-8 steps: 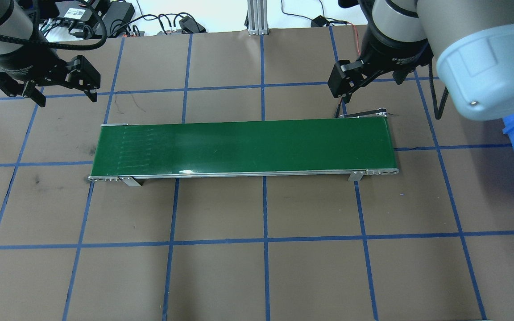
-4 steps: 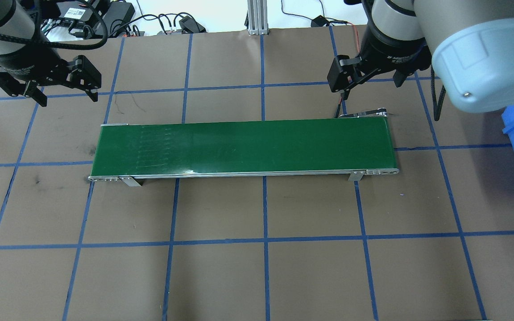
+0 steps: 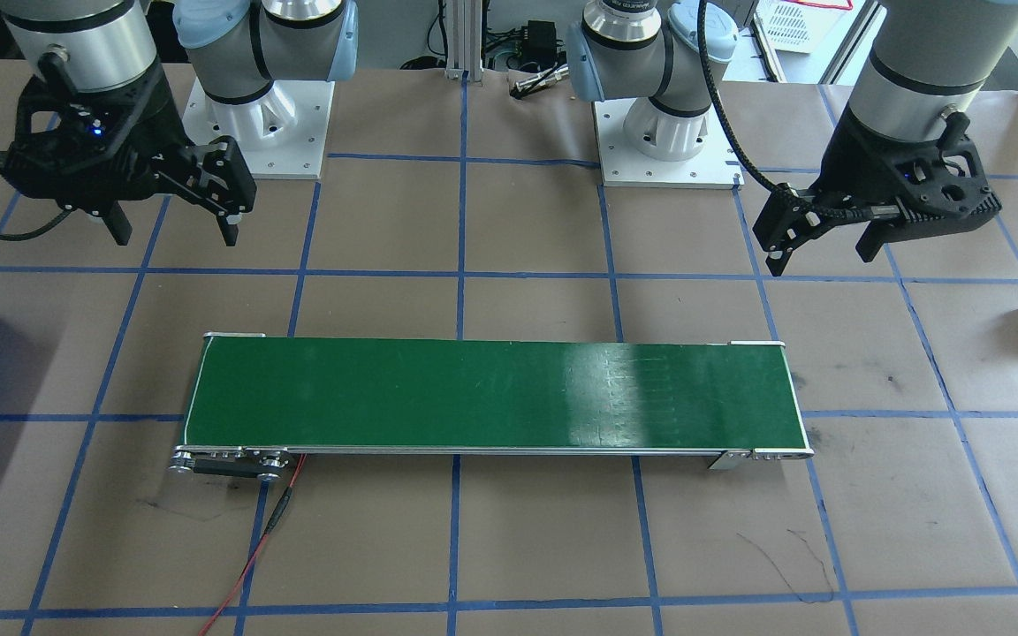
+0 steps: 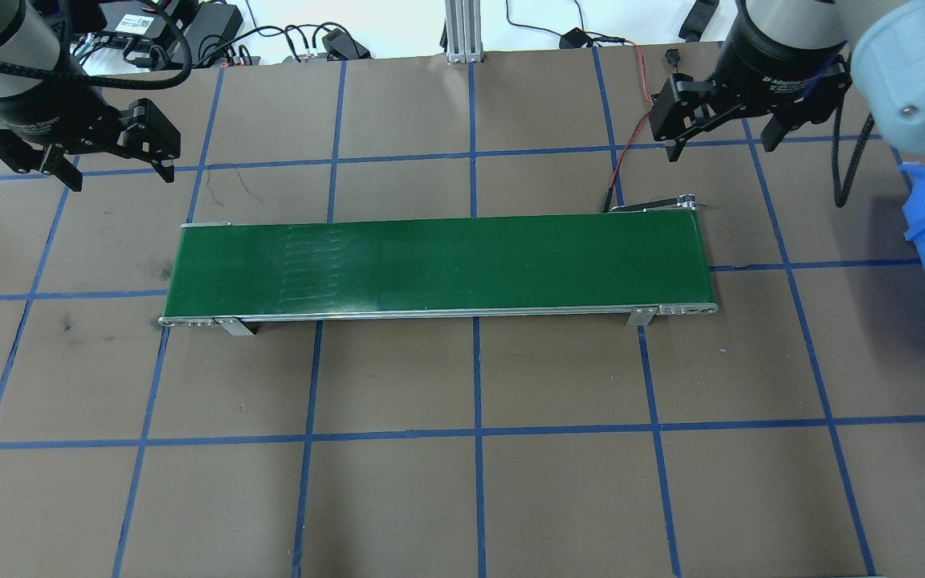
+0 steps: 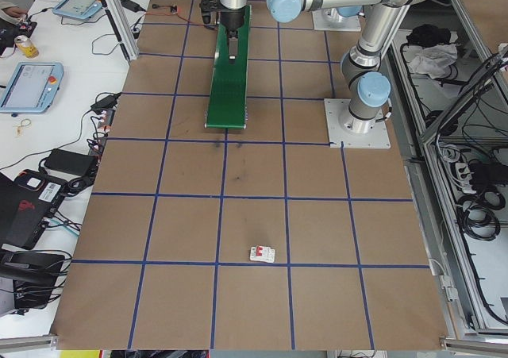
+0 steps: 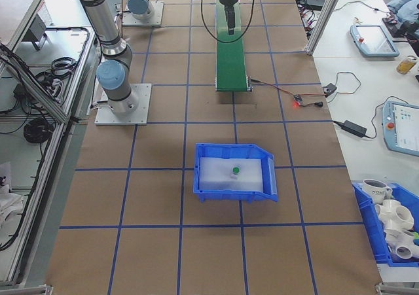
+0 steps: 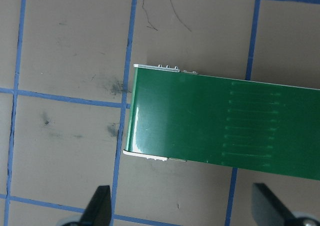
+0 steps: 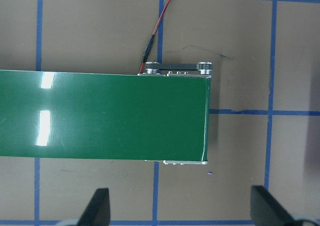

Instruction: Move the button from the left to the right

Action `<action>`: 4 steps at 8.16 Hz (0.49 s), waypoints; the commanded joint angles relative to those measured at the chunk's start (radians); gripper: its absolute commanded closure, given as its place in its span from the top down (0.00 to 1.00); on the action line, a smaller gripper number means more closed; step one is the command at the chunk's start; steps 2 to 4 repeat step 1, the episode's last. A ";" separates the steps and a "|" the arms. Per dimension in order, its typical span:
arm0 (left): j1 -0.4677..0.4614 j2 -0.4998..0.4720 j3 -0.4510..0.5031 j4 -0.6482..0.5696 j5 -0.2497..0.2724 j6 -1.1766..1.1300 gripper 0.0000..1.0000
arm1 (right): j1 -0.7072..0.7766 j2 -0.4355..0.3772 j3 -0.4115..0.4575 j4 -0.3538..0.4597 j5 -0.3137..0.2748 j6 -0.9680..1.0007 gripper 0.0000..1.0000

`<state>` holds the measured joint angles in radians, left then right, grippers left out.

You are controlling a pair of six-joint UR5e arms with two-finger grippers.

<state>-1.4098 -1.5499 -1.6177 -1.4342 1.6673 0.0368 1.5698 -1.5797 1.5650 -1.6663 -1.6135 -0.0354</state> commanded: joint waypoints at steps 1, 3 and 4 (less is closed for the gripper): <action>0.002 0.004 0.001 0.000 0.000 0.000 1.00 | -0.037 0.000 0.000 0.005 0.006 -0.006 1.00; 0.002 0.004 0.001 0.000 0.000 0.000 1.00 | -0.037 0.000 0.000 0.005 0.006 -0.006 1.00; 0.002 0.004 0.001 0.000 0.000 0.000 1.00 | -0.037 0.000 0.000 0.005 0.006 -0.006 1.00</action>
